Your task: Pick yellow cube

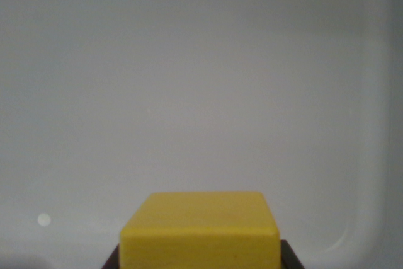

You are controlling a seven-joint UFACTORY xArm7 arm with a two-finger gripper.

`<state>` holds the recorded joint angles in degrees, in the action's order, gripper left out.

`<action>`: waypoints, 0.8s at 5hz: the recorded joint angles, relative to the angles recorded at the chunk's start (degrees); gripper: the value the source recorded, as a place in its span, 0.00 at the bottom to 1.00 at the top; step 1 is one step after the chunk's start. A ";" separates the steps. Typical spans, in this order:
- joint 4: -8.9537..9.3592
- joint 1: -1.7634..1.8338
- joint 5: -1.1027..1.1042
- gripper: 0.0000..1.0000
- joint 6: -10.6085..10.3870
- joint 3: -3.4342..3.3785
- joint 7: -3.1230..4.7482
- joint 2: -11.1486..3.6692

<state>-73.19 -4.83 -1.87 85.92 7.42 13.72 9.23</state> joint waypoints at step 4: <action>-2.44 0.02 0.33 1.00 3.62 0.00 -0.37 1.20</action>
<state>-75.63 -4.81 -1.54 89.54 7.42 13.35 10.43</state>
